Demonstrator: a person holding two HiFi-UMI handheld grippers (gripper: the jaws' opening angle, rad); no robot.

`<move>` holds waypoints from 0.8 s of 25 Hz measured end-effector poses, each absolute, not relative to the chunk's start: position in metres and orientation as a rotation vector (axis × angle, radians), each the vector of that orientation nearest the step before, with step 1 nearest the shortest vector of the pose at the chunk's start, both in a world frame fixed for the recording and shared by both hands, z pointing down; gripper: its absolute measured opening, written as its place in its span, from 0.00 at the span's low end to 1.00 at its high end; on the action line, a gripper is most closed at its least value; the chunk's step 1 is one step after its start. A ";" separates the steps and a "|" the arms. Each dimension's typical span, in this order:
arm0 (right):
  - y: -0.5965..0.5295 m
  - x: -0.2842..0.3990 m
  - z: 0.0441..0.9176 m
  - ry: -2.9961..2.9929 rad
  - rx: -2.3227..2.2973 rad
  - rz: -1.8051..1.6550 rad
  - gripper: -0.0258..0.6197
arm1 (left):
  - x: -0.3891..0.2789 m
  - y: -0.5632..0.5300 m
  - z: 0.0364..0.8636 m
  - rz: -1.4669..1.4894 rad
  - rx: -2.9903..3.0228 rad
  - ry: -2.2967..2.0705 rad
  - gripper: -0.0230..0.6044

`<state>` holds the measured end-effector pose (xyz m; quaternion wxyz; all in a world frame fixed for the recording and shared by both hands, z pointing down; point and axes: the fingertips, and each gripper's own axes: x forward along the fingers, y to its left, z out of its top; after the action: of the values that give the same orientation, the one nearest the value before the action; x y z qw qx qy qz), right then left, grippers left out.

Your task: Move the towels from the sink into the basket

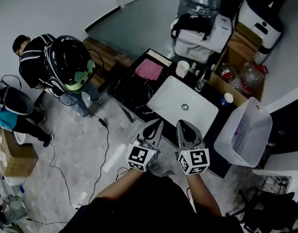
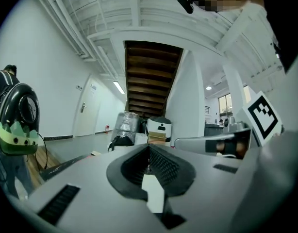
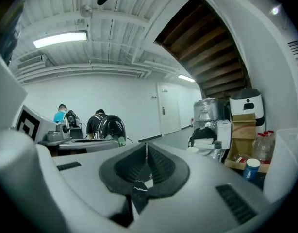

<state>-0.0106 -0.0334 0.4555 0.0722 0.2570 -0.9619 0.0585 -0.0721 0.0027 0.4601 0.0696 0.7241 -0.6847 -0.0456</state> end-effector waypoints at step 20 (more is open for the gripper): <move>-0.040 -0.233 0.486 -2.801 0.732 0.152 0.08 | -0.301 0.003 0.491 -0.175 2.101 -2.097 0.06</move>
<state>-0.2332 -0.0397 0.4861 0.1211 0.2508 -0.9590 0.0521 -0.3013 0.0033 0.4909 0.0838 0.7040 -0.7028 -0.0587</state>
